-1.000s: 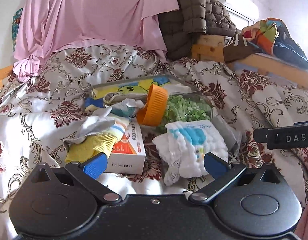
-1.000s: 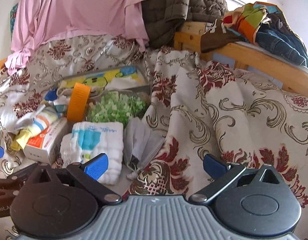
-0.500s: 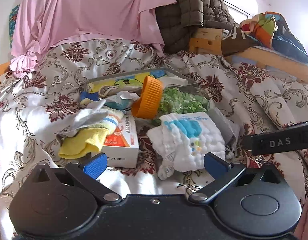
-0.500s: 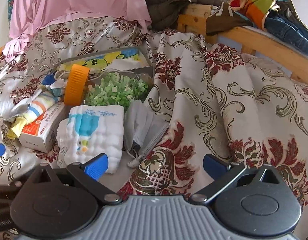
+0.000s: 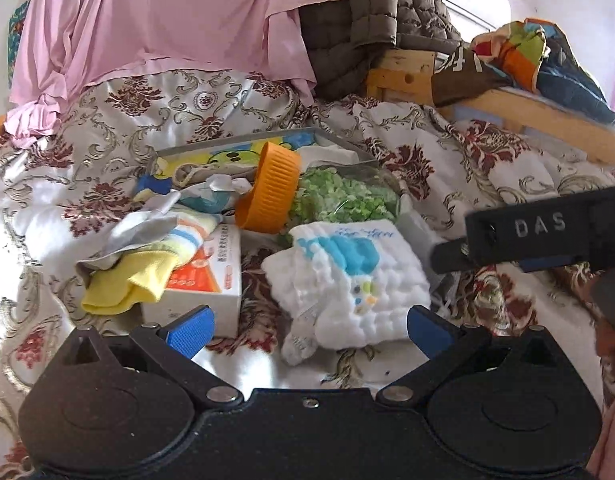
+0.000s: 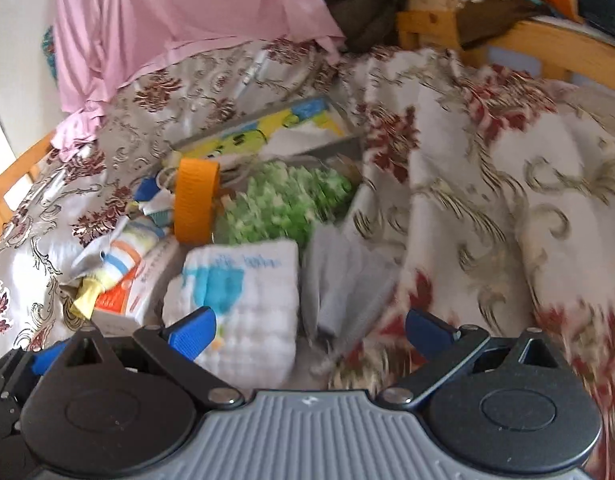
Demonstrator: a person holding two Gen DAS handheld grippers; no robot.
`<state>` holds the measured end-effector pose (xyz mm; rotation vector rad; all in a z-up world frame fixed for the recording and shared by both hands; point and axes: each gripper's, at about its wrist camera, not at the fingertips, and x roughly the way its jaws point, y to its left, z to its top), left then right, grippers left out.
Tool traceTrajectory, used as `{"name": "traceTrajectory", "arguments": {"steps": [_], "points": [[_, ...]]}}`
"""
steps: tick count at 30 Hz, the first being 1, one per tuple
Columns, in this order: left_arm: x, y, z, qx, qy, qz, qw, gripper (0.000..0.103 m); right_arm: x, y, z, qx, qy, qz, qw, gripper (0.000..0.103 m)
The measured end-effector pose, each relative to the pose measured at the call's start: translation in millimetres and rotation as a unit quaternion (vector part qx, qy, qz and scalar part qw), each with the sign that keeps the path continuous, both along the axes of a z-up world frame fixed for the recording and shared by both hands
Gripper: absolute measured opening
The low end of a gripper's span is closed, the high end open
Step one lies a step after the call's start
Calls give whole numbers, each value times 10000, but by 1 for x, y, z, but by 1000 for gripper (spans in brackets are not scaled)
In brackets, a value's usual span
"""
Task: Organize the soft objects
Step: 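Grasp the white blue-printed muslin cloth with the left tool while the right grasps the grey face mask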
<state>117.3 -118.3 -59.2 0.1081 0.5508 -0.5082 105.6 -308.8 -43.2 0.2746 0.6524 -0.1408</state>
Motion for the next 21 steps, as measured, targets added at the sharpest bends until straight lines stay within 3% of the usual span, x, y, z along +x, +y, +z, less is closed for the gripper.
{"name": "traceTrajectory", "arguments": {"steps": [5,9,13,21], "points": [[16,-12,-5,-152,160,-100,9997,102,26,-14,-2,-114,-178,468,9987,103],[28,-26,-11,-215,268,-187,9992,102,39,-22,-10,-272,-171,532,9981,103],[41,-39,-19,-218,416,-312,9984,102,45,-33,-21,34,21,440,9990,103],[57,-58,-34,-236,706,-232,9970,102,45,-53,-30,596,-153,323,9976,98]]}}
